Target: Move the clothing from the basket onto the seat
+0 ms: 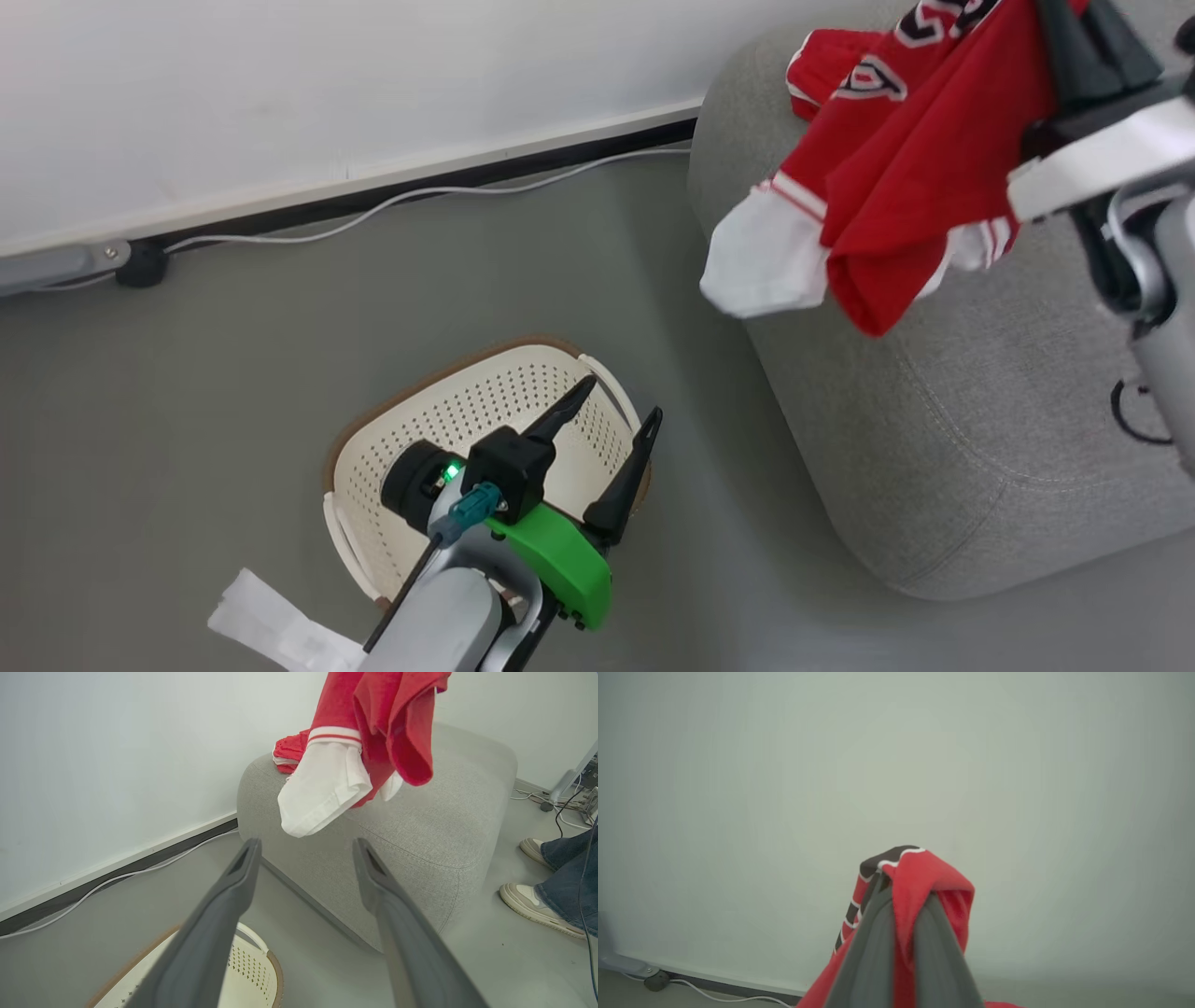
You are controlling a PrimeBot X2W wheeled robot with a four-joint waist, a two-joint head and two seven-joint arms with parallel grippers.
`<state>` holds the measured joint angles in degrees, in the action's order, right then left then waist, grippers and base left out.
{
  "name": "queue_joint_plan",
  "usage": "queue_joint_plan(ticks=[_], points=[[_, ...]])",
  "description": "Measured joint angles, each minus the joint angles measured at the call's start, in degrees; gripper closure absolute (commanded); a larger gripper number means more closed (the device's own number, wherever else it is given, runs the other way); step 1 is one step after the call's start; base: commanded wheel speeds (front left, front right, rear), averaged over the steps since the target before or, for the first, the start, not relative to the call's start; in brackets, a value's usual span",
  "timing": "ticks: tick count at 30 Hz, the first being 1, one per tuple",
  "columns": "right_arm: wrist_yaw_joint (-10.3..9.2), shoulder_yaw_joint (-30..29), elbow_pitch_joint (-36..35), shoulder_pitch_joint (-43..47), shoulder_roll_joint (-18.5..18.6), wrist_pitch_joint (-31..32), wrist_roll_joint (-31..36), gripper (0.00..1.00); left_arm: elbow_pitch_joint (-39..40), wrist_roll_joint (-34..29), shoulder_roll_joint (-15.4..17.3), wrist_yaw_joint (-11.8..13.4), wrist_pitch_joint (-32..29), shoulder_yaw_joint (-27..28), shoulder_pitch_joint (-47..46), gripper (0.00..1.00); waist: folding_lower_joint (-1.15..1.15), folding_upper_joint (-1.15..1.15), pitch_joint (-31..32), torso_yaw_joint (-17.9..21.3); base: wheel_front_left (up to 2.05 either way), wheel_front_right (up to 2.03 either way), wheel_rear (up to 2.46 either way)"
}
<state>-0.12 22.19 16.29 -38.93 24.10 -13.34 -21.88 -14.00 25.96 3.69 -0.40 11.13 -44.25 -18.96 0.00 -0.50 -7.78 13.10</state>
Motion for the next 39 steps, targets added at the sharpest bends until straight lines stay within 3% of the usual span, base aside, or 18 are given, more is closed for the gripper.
queue_joint_plan(ticks=[7,19,25,32,39], points=[[0.01,-4.0,0.4,-12.7,2.1,3.6,-1.0,1.0,1.7,-1.6,1.0,0.4,-0.5,0.9,-3.0,0.0,0.0,0.0,-4.4,-1.7,0.0,0.0,0.0],[-1.04,-8.9,5.4,-27.6,10.8,10.6,-0.3,1.0,6.0,-3.0,2.4,0.4,-0.5,2.5,-8.0,0.0,0.0,0.0,-12.2,-5.7,0.0,0.0,0.0],[-1.11,-9.6,7.9,-29.3,12.8,11.6,0.7,1.0,7.0,-3.2,3.2,0.4,-0.5,3.2,-9.0,0.0,0.01,0.0,-15.4,-7.3,0.0,0.0,0.0],[-3.47,-12.9,11.6,-31.1,14.1,10.9,0.7,1.0,7.3,-3.5,4.4,0.4,-0.5,3.3,-9.6,0.0,0.0,0.0,-19.1,-8.6,0.0,0.0,0.0],[-4.63,-15.8,18.1,-28.2,14.6,9.6,-0.7,1.0,7.7,-3.6,5.0,0.4,-1.5,3.1,-9.9,0.0,0.01,0.0,-21.3,-8.7,0.0,0.0,0.0]])
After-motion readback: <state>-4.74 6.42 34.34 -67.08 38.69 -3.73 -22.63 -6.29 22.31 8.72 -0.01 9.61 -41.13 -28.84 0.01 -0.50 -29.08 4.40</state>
